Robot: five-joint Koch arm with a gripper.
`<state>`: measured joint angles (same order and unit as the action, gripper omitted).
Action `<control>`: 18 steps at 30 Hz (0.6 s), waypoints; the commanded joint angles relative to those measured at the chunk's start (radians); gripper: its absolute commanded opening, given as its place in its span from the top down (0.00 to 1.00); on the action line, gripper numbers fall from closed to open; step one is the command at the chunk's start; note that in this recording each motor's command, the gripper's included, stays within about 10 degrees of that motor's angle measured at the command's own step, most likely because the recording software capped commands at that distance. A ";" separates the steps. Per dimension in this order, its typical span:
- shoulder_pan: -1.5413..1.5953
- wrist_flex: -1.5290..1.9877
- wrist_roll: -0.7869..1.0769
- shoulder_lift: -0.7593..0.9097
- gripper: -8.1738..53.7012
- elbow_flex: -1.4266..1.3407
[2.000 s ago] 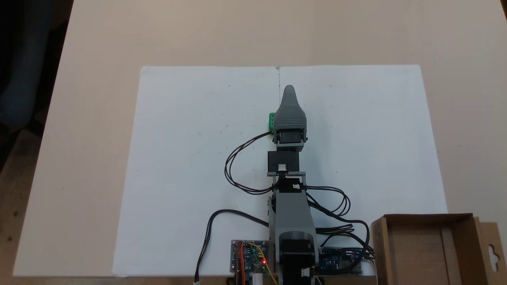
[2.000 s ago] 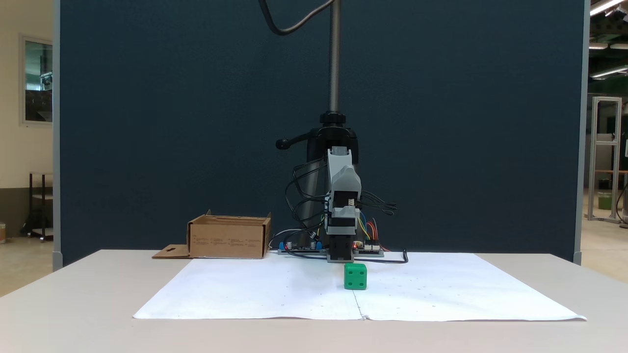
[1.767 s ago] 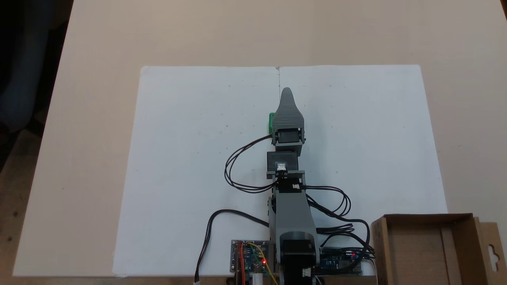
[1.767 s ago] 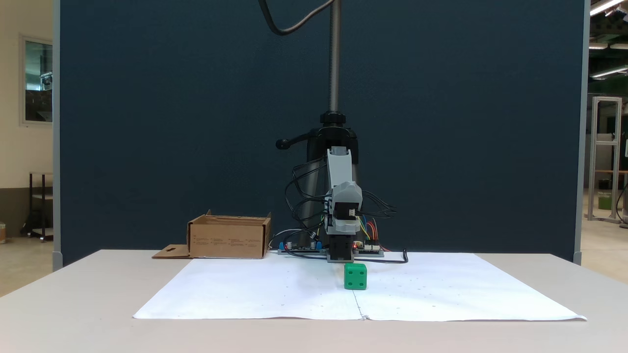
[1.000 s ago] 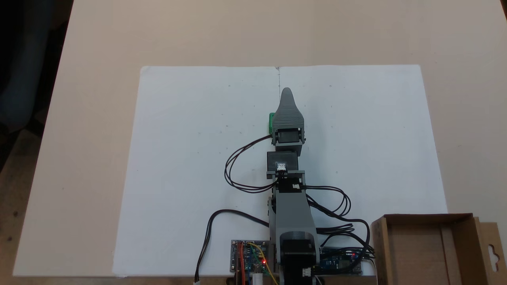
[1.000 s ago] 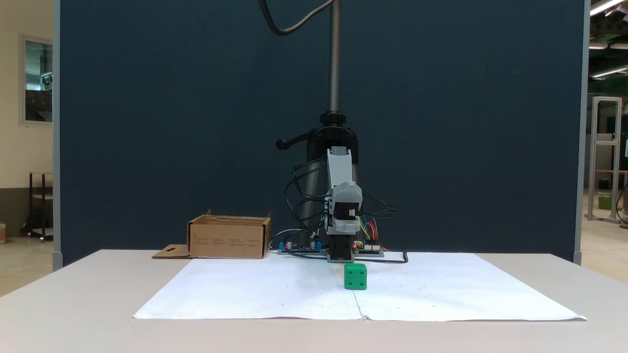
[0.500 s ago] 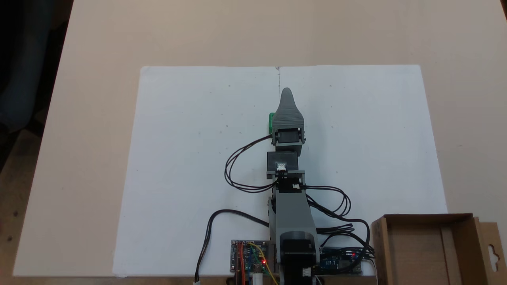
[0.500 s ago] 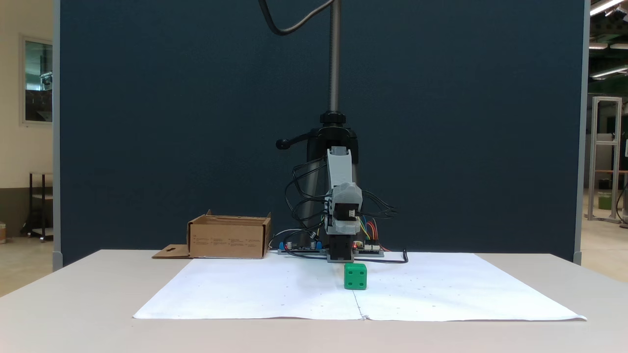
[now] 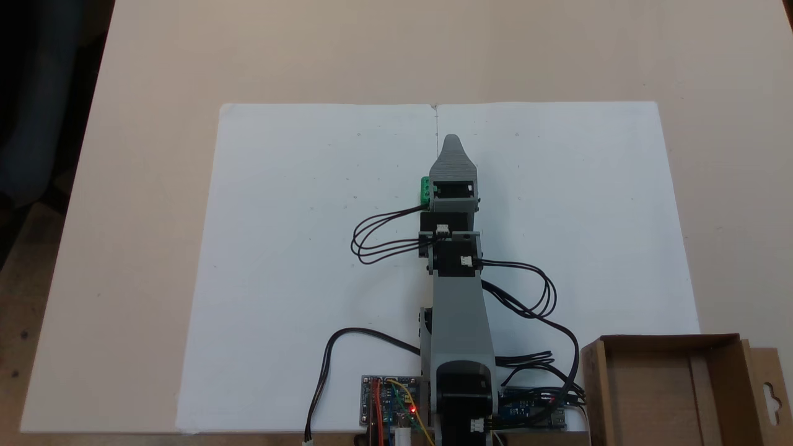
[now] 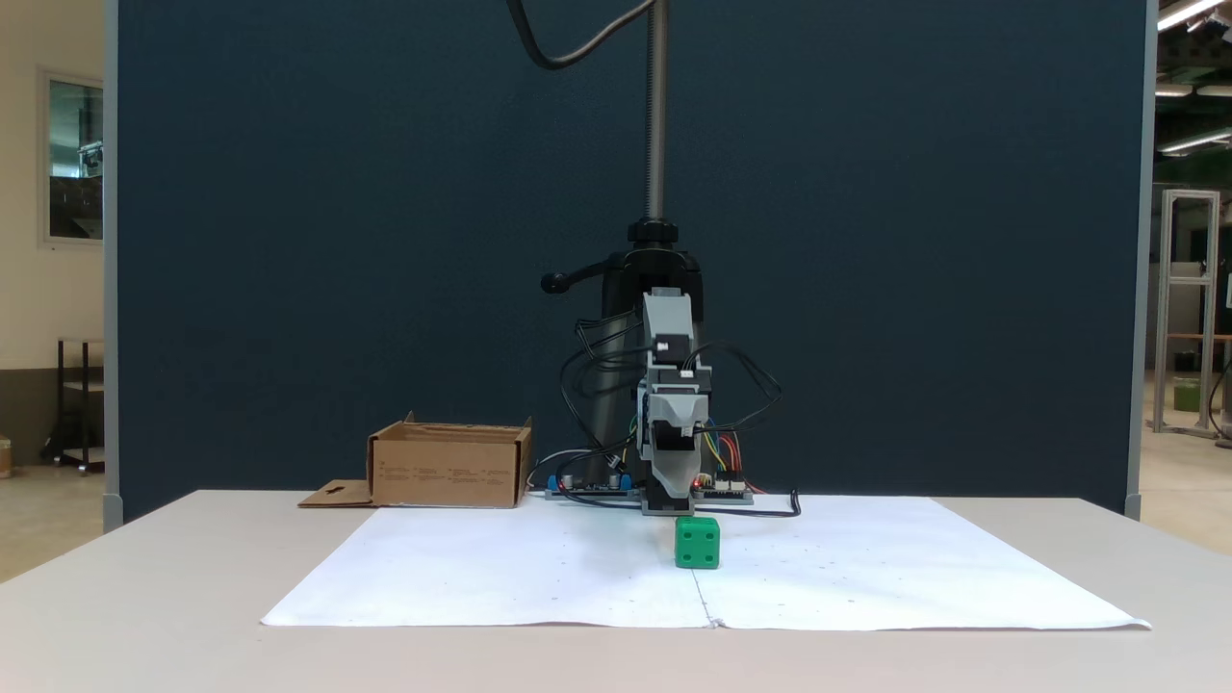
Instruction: Grasp a green dice and put it in the bin.
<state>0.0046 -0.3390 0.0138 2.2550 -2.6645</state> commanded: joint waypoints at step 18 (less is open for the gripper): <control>0.028 0.976 -0.117 -0.023 0.17 0.588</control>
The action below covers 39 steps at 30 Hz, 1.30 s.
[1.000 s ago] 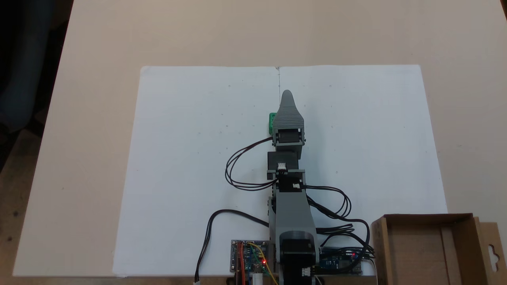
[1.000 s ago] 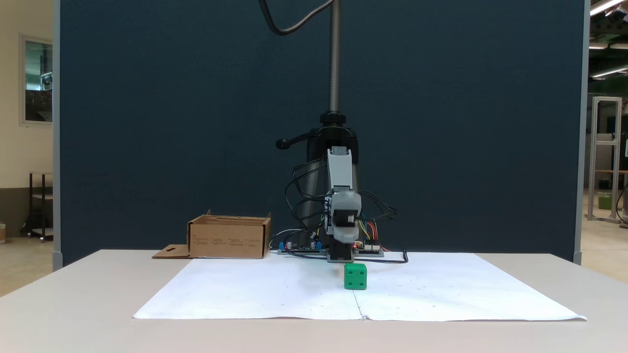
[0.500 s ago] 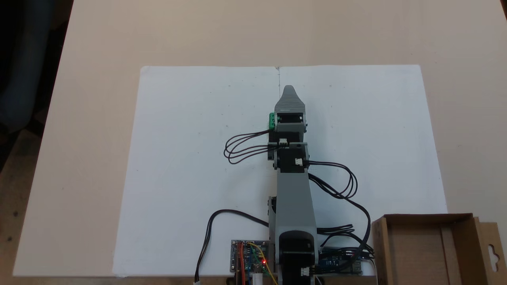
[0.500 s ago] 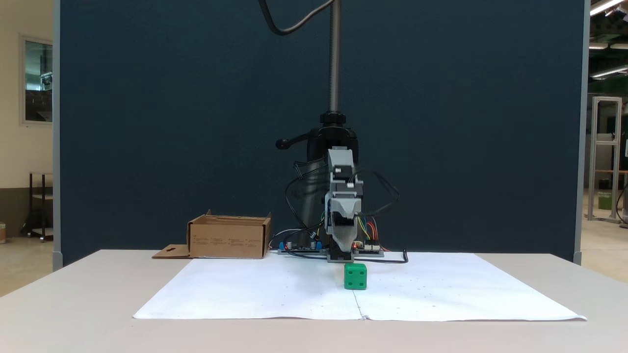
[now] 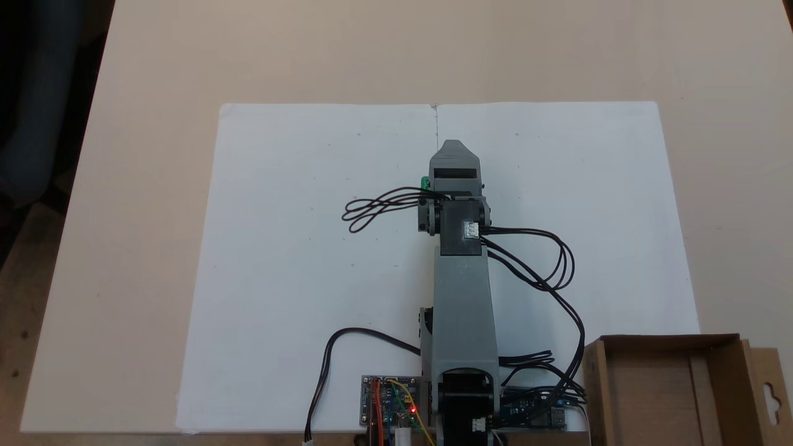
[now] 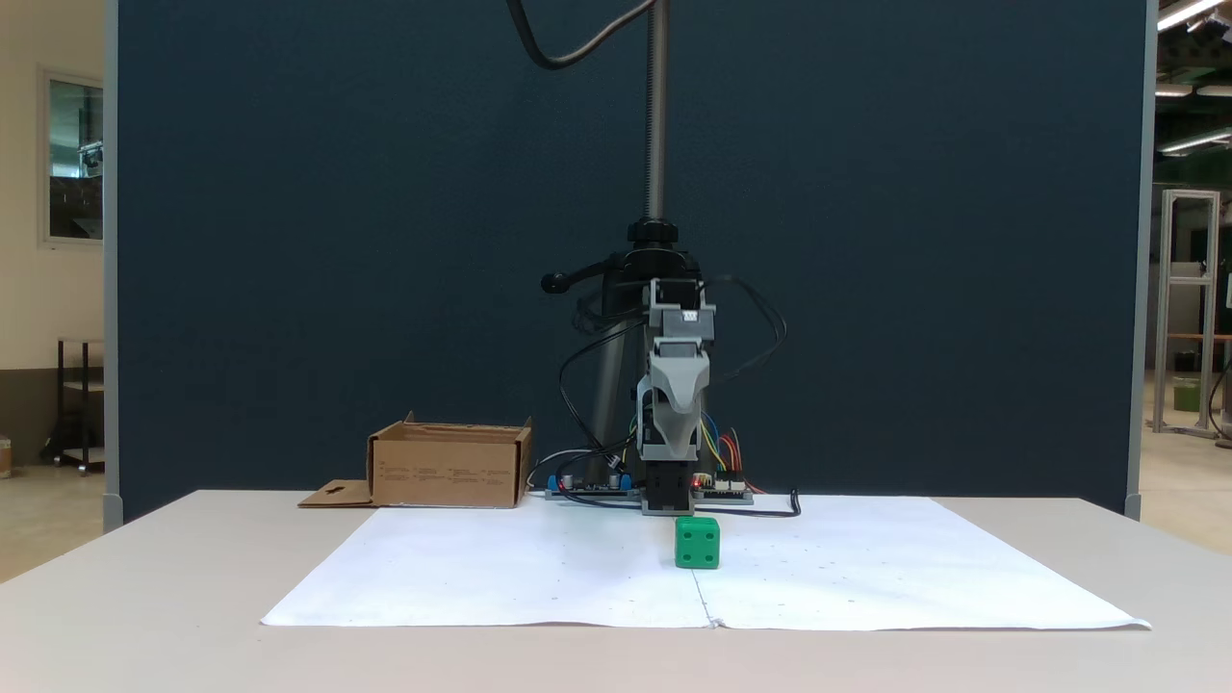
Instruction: Grasp a green dice and put it in the bin.
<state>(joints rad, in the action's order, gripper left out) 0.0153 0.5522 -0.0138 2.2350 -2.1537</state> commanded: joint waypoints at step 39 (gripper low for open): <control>0.126 0.400 -0.279 -0.640 0.17 0.489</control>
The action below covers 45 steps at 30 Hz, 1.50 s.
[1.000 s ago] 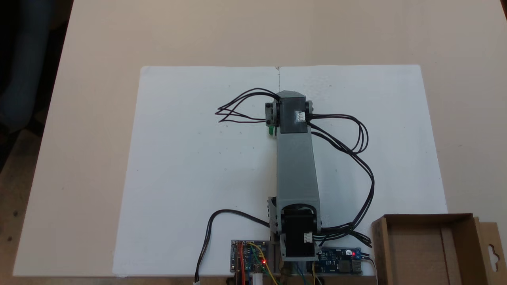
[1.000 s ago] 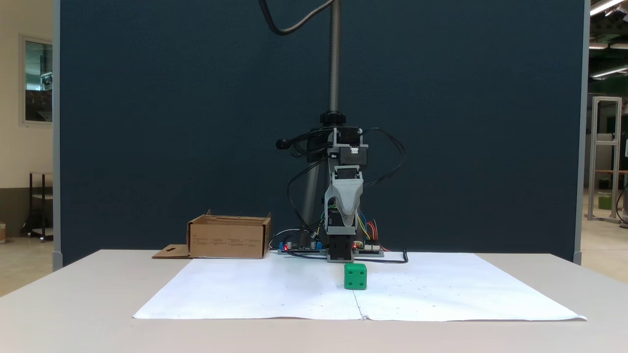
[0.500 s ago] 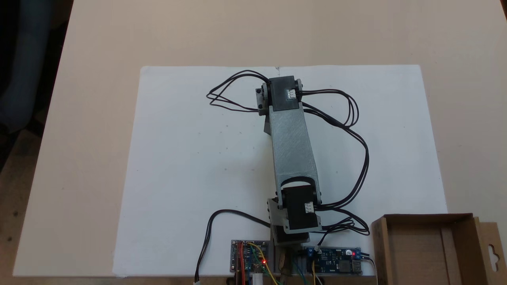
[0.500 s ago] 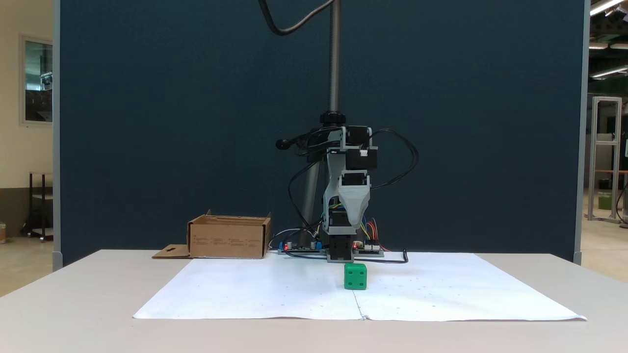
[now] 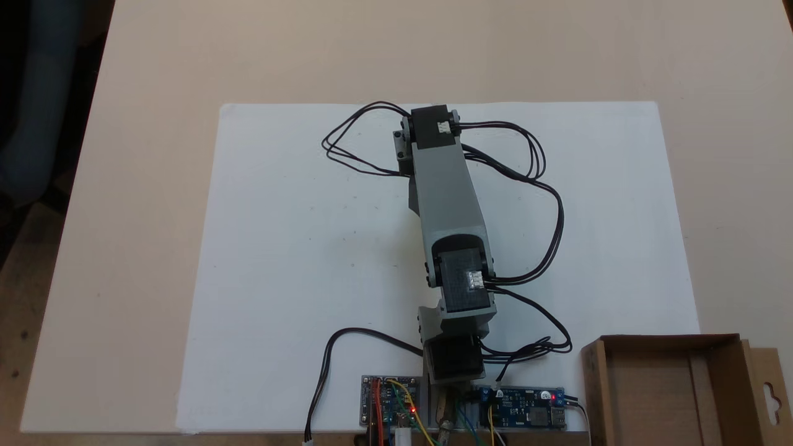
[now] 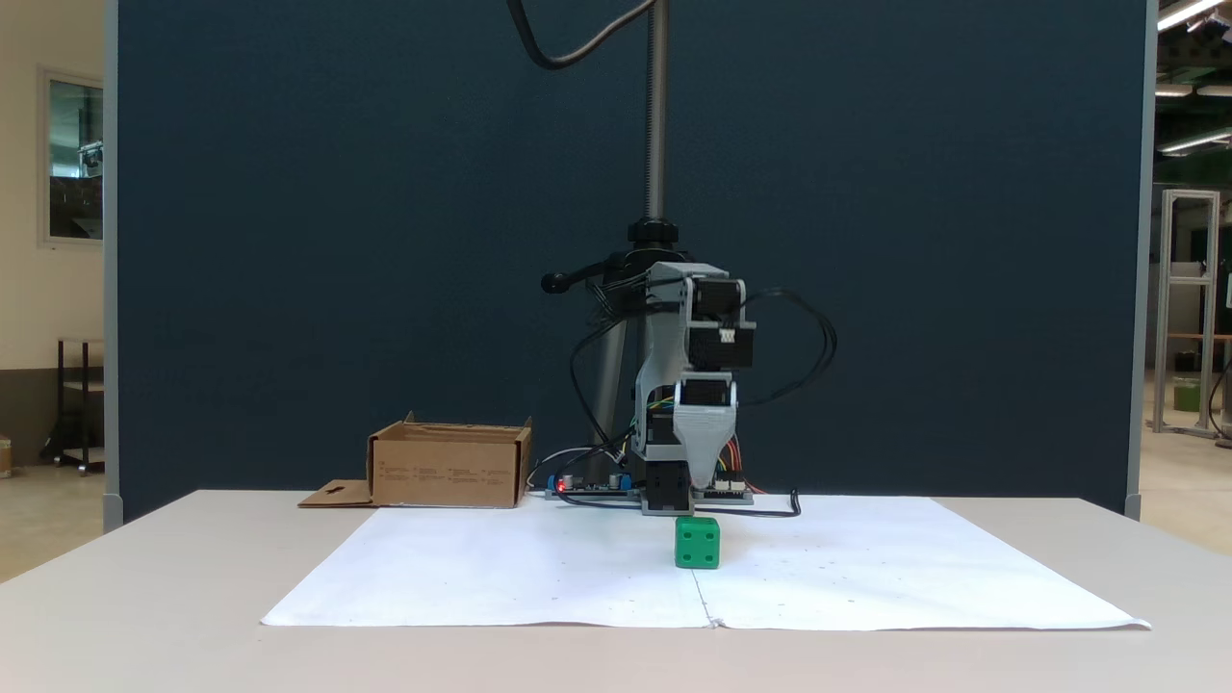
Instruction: Grasp a green dice and put it in the bin.
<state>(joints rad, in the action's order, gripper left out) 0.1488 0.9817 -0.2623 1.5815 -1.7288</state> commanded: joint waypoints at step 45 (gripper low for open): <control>-0.057 -0.178 0.104 -0.219 0.17 0.060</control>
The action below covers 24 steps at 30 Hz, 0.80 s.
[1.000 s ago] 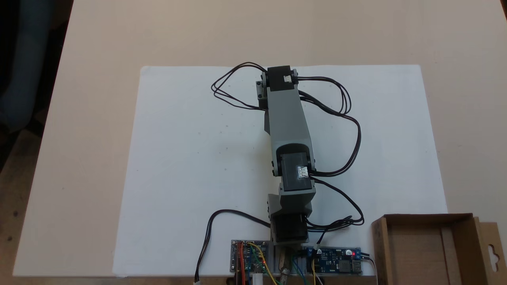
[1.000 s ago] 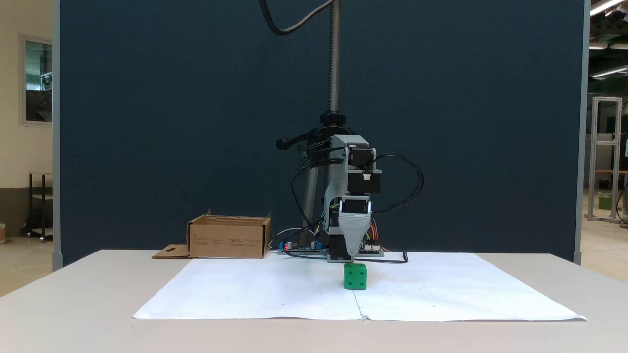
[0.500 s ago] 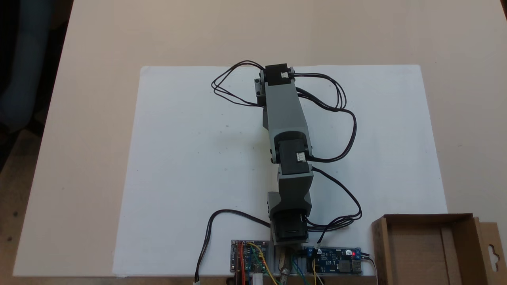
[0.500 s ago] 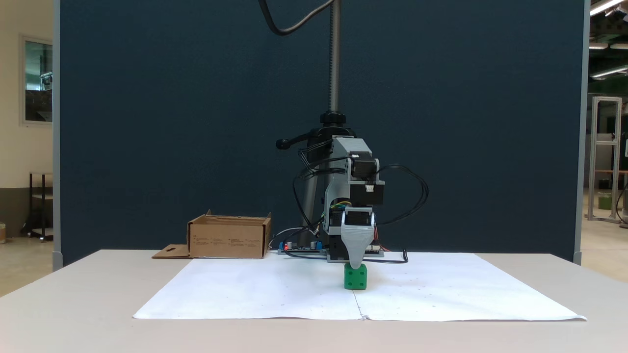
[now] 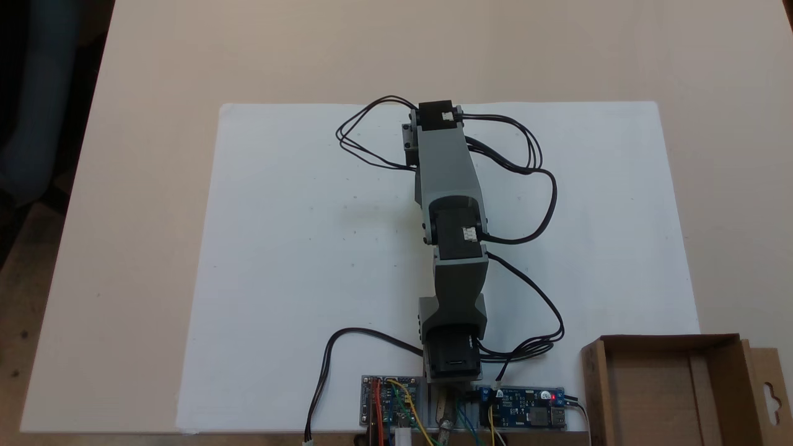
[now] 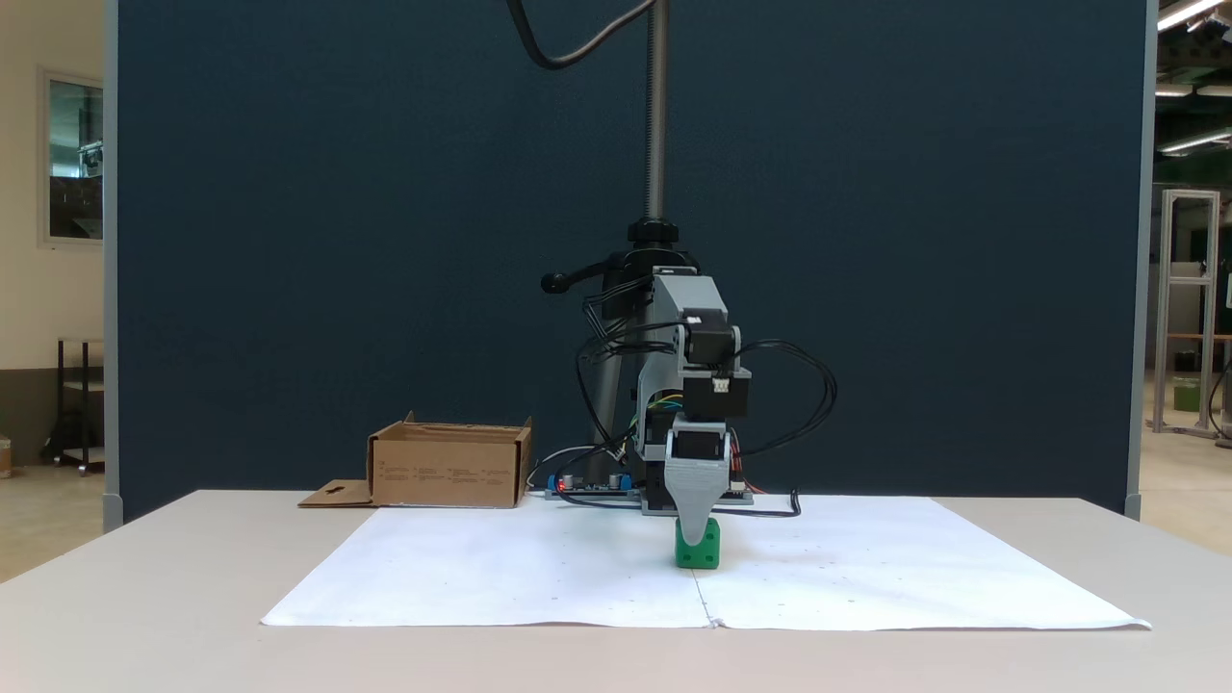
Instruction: Grasp a green dice and put it in the bin.
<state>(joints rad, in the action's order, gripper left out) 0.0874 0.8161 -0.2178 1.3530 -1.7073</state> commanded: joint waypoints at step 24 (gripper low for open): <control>-0.002 -0.014 0.072 -0.066 0.17 0.023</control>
<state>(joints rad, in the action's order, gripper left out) 0.0798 0.8145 -0.1963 1.2625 -1.7073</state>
